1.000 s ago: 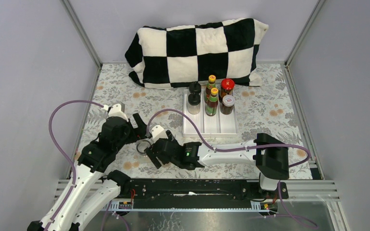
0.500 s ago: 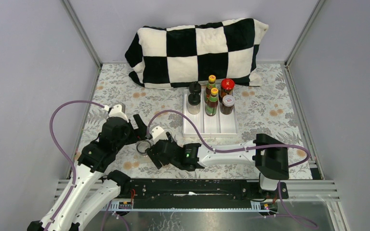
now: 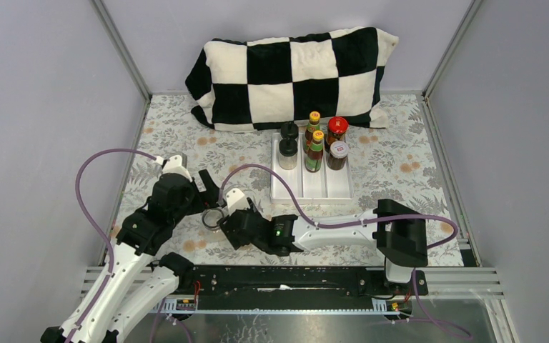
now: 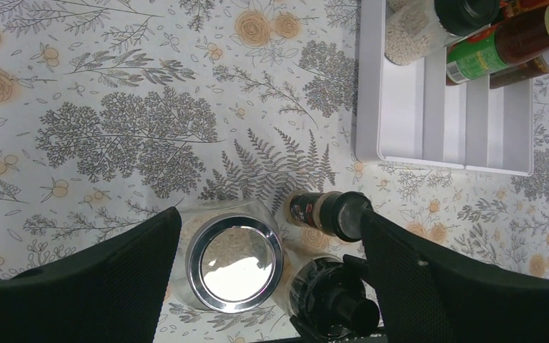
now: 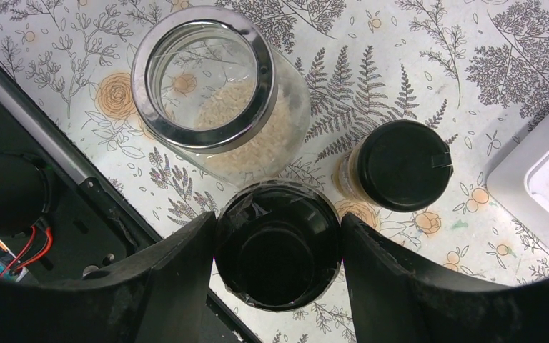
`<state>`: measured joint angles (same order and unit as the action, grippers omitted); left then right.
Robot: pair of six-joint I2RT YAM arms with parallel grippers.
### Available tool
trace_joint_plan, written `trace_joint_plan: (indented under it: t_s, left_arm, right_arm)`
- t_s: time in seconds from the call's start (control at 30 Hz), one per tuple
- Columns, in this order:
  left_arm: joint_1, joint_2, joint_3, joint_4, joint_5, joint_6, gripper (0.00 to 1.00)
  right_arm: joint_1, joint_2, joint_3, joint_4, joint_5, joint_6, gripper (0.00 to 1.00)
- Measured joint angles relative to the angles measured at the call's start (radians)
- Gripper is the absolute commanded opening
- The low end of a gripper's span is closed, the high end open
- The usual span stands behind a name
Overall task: Organize the condiment bottles
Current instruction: Pick up the bottle from the center of the board.
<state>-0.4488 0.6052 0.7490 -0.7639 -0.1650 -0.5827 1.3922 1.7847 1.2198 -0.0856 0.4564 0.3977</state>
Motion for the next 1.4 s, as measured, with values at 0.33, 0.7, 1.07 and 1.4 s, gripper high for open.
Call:
trace_joint_plan:
  t_s: [0.33, 0.7, 1.07, 1.4]
  left_arm:
    - [-0.01, -0.015, 0.001, 0.074, 0.073, -0.011, 0.99]
    - [-0.011, -0.019, 0.002, 0.1, 0.099, -0.014, 0.99]
    - [-0.011, -0.019, 0.002, 0.112, 0.106, -0.014, 0.99]
    - [-0.011, -0.019, 0.002, 0.114, 0.106, -0.014, 0.99]
  right_arm:
    - [-0.005, -0.086, -0.104, 0.014, 0.049, 0.033, 0.53]
    - [-0.01, -0.197, -0.195, -0.078, 0.131, 0.064, 0.52]
    - [-0.011, -0.304, -0.262, -0.195, 0.182, 0.077, 0.52]
    - [-0.011, -0.464, -0.269, -0.289, 0.183, 0.09, 0.52]
